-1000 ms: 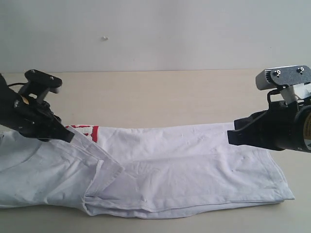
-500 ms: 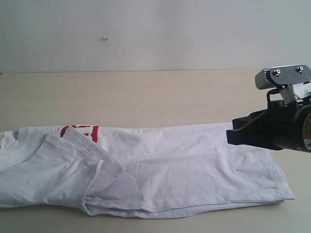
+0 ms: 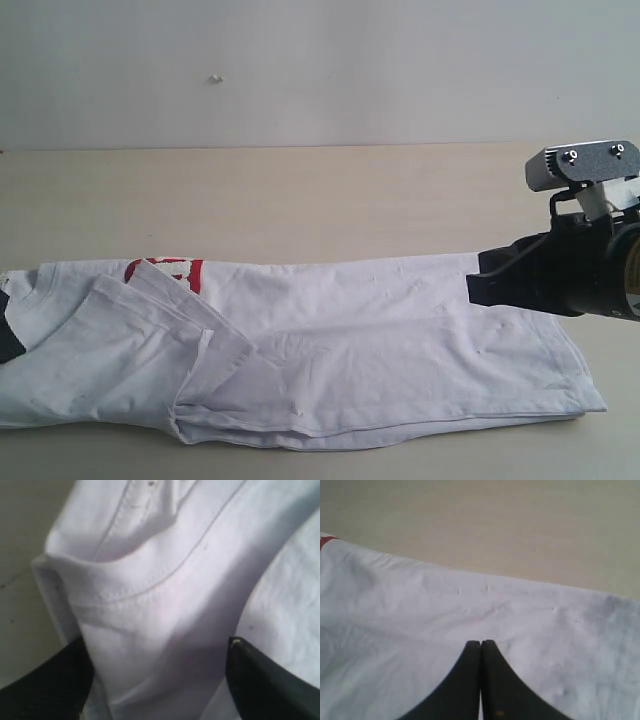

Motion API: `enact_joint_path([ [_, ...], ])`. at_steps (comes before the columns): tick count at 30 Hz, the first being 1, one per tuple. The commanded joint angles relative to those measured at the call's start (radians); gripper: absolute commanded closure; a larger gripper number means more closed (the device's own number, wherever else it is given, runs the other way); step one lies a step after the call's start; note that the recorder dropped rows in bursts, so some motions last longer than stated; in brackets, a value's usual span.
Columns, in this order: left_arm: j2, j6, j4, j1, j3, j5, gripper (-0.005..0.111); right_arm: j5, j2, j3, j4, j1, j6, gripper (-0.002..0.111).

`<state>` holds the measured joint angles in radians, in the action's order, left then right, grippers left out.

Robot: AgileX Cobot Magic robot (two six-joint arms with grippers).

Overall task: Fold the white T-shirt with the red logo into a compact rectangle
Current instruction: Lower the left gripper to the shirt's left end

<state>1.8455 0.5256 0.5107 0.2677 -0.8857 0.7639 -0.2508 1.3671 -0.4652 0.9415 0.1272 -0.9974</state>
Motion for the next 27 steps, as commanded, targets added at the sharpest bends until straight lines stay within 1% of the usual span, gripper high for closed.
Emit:
enact_joint_path([
  [1, 0.016, 0.048, 0.024, 0.004, -0.036, 0.007, 0.037, -0.013, -0.008, 0.002, 0.01, 0.001, -0.002, 0.108],
  [5, -0.021, 0.049, 0.067, 0.004, -0.11, 0.024, 0.042, -0.013, -0.008, 0.002, 0.012, 0.001, 0.002, 0.108],
  [7, -0.067, 0.068, 0.093, 0.004, -0.126, 0.012, 0.049, -0.013, -0.008, 0.002, 0.012, 0.001, 0.002, 0.108],
  [8, -0.102, 0.068, 0.093, 0.004, -0.128, -0.01, 0.066, -0.013, -0.008, 0.002, 0.012, 0.001, 0.002, 0.108],
  [11, -0.145, 0.064, 0.088, 0.004, -0.128, -0.005, 0.102, -0.013, -0.008, 0.002, 0.012, 0.001, 0.002, 0.108],
  [12, -0.168, 0.066, 0.093, 0.004, -0.126, 0.032, 0.106, -0.013, -0.008, 0.002, 0.012, 0.001, 0.002, 0.108],
  [14, -0.173, 0.066, 0.109, 0.002, -0.126, 0.094, 0.106, -0.013, -0.008, 0.002, 0.012, 0.001, 0.002, 0.108],
  [16, -0.164, 0.091, 0.112, 0.0, -0.126, 0.235, 0.106, -0.013, -0.008, 0.002, 0.012, 0.001, 0.002, 0.108],
  [17, -0.142, 0.102, 0.1, 0.0, -0.124, 0.384, 0.106, -0.013, -0.008, 0.002, 0.012, 0.001, 0.002, 0.108],
  [18, -0.132, 0.102, 0.1, 0.0, -0.115, 0.418, 0.106, -0.013, -0.008, 0.002, 0.012, 0.001, 0.002, 0.108],
  [20, -0.111, 0.102, 0.1, -0.004, -0.076, 0.433, 0.106, -0.013, -0.008, 0.004, 0.012, 0.001, 0.002, 0.108],
  [23, -0.077, 0.1, 0.075, -0.013, -0.021, 0.399, 0.106, -0.015, -0.008, 0.005, 0.012, 0.001, 0.002, 0.108],
  [27, -0.02, 0.089, 0.042, -0.017, -0.001, 0.386, 0.106, -0.021, -0.008, 0.006, 0.015, 0.001, -0.001, 0.108],
])
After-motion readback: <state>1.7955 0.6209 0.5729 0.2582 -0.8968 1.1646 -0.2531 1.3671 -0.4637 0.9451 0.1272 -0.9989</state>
